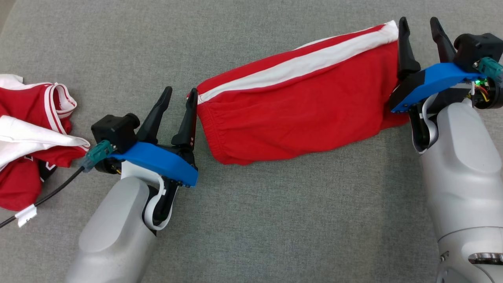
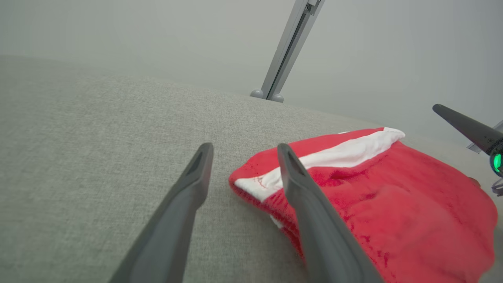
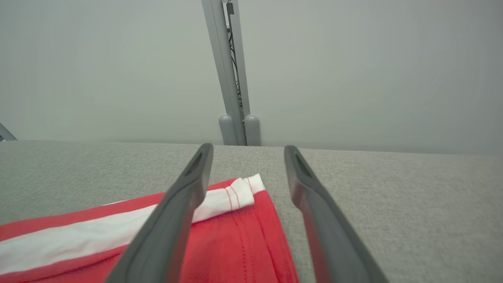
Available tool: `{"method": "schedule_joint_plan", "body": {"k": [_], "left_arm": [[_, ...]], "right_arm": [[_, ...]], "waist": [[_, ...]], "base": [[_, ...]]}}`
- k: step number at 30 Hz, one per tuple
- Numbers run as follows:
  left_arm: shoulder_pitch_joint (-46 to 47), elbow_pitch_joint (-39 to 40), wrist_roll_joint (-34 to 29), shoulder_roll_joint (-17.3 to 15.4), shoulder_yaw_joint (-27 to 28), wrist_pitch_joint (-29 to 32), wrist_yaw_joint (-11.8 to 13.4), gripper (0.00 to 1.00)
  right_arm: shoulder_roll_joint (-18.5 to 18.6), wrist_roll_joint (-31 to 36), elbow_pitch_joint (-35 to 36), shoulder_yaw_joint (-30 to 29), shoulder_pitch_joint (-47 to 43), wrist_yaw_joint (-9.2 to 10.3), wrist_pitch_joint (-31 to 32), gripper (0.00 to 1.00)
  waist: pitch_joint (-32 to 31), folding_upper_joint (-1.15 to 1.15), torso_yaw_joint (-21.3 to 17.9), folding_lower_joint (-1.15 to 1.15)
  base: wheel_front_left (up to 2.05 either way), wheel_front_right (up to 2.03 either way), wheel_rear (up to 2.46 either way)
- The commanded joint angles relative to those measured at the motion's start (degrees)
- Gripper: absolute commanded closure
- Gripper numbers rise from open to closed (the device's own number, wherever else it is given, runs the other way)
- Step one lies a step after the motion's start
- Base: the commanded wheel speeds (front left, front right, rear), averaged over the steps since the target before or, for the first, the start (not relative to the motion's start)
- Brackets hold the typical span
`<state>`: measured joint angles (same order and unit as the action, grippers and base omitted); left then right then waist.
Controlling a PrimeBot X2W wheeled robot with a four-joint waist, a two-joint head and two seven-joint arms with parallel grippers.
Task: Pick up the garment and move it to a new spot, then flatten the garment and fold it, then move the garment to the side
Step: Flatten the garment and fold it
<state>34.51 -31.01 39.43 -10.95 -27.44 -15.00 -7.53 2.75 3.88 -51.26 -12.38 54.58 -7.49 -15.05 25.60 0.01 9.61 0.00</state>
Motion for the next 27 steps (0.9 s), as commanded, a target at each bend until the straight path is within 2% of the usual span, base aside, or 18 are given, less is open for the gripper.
{"method": "schedule_joint_plan", "body": {"k": [1,7,10,13,16,17,18,19,22,27], "left_arm": [[-1.2,0.0,-0.9,0.0,1.1,-0.3,0.1,0.0],[-5.5,1.0,-5.0,1.2,6.1,-0.3,0.1,0.0],[-7.7,1.6,-7.3,1.7,8.1,-0.2,0.1,0.0],[-9.4,1.9,-8.6,2.2,9.7,-0.2,0.1,0.0],[-10.3,2.0,-9.5,2.9,10.4,-0.2,0.1,0.0],[-10.5,1.9,-9.7,2.9,10.7,-0.2,0.1,0.0],[-10.7,1.9,-9.9,2.8,11.0,-0.2,0.1,0.0],[-10.8,1.8,-10.1,2.8,11.2,-0.2,0.1,0.0],[-11.3,1.8,-10.8,2.8,12.0,-0.2,0.1,0.0],[-13.3,1.8,-12.9,2.9,14.2,-0.2,0.1,0.0]], "right_arm": [[0.3,0.5,-0.3,0.0,-1.3,0.0,-0.2,0.0],[0.3,2.5,-1.8,-0.3,-5.6,0.0,-0.2,0.0],[0.3,5.1,-4.6,-1.6,-7.6,0.0,0.1,0.0],[0.3,7.0,-8.2,-3.7,-8.4,0.0,3.0,0.0],[0.2,6.2,-12.7,-3.5,-8.6,0.0,5.1,0.0],[0.1,5.7,-14.1,-2.9,-8.4,0.0,5.2,0.11],[-0.1,5.1,-15.5,-1.9,-8.3,-0.02,5.3,0.71],[-0.2,4.1,-17.1,-1.0,-8.0,-0.08,5.1,1.0],[-0.1,1.0,-19.1,0.6,-7.2,0.01,2.9,1.0],[0.3,-3.9,-18.0,0.2,-8.4,0.03,0.2,1.0]], "waist": [[-0.4,-0.01,-0.2,0.0],[-2.0,-0.01,-0.9,0.0],[-2.6,-0.01,-1.2,0.0],[-3.0,-0.01,-1.2,0.0],[-3.4,-0.01,-1.1,0.0],[-3.6,-0.01,-1.0,0.0],[-3.7,-0.01,-1.1,0.0],[-3.9,-0.01,-1.1,0.0],[-4.6,-0.01,-1.6,0.0],[-7.0,-0.01,-2.9,0.0]], "base": [[0.0,0.0,0.0],[0.0,0.0,0.0],[0.0,0.0,0.0],[0.0,0.0,0.0],[0.0,0.0,0.0],[0.0,0.0,0.0],[0.0,0.0,0.0],[0.0,0.0,0.0],[0.0,0.0,0.0],[0.0,0.0,0.0]]}}
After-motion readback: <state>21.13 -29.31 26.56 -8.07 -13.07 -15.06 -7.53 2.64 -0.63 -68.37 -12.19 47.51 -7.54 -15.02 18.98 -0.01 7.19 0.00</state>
